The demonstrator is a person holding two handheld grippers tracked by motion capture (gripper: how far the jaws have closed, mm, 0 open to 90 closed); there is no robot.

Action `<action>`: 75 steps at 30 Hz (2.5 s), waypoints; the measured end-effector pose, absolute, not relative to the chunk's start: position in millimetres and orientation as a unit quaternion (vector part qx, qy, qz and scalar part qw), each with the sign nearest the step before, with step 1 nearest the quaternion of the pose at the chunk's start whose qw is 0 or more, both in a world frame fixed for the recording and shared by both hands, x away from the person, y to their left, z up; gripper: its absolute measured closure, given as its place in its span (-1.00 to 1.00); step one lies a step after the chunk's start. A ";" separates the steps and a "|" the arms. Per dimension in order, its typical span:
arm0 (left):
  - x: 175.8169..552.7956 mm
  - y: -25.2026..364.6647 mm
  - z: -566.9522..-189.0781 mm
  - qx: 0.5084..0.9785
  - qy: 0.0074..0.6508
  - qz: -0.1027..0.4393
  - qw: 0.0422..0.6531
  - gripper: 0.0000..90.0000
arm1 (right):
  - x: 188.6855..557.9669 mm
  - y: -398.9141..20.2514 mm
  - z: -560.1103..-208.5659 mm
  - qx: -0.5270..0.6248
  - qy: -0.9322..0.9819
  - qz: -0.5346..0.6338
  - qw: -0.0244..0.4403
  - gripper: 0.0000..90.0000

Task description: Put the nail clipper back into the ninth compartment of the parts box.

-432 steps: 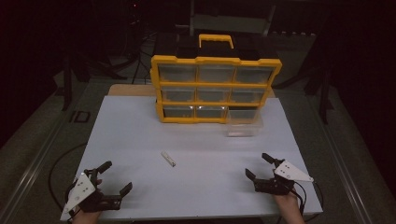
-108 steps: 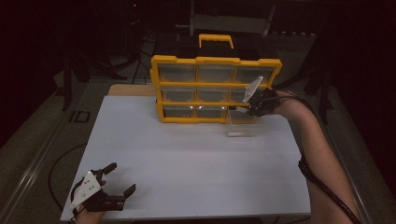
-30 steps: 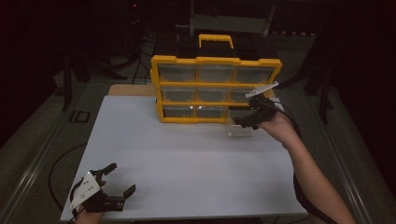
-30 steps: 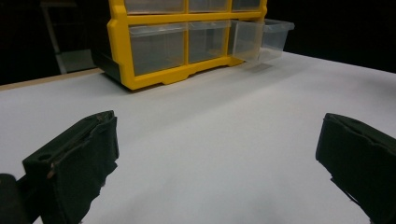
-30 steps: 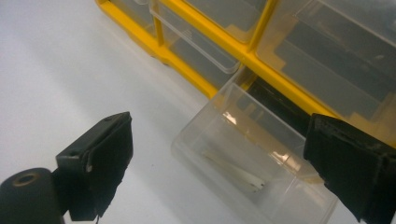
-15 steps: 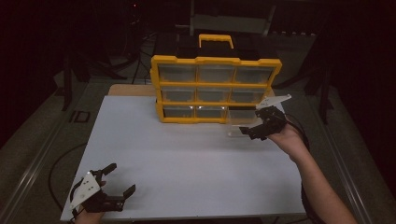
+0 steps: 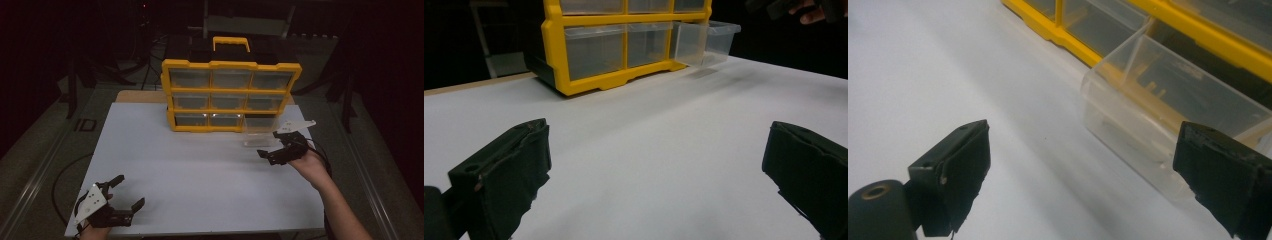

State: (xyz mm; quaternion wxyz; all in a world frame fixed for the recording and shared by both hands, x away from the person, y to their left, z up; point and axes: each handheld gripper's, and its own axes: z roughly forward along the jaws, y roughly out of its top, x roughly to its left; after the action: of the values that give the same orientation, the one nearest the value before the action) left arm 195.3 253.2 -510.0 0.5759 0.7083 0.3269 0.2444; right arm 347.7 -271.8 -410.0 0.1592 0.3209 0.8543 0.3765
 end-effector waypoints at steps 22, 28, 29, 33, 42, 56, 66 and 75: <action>194.9 253.7 -510.0 0.709 0.326 0.245 0.576 -0.99 | 309.9 -296.6 -457.0 0.338 0.821 0.421 0.188 -0.81; 194.9 253.8 -510.0 0.709 0.326 0.245 0.575 -0.99 | 300.4 -299.3 -468.9 0.350 0.818 0.409 0.203 -0.81; 194.9 253.7 -510.0 0.709 0.326 0.245 0.575 -0.99 | 298.8 -299.4 -470.8 0.353 0.818 0.406 0.205 -0.81; 194.8 253.7 -509.8 0.709 0.325 0.246 0.575 -0.99 | 293.4 -299.7 -480.0 0.365 0.809 0.409 0.213 -0.81; 194.7 253.7 -510.1 0.709 0.326 0.245 0.575 -0.99 | 286.2 -300.6 -499.4 0.374 0.802 0.408 0.224 -0.81; 194.2 253.7 -509.8 0.711 0.325 0.245 0.574 -0.99 | 287.2 -302.7 -513.7 0.424 0.768 0.407 0.254 -0.81; 194.1 254.6 -509.7 0.711 0.325 0.246 0.573 -0.99 | 291.3 -296.9 -515.9 0.408 0.766 0.433 0.244 -0.81; 194.0 254.7 -509.6 0.710 0.326 0.245 0.574 -0.99 | 289.5 -295.8 -516.0 0.390 0.774 0.438 0.239 -0.81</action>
State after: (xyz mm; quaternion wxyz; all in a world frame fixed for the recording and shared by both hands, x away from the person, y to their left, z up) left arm 194.0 254.7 -509.6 0.5739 0.7101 0.3259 0.2454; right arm 289.5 -295.8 -516.0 0.2393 0.3897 0.7738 0.4384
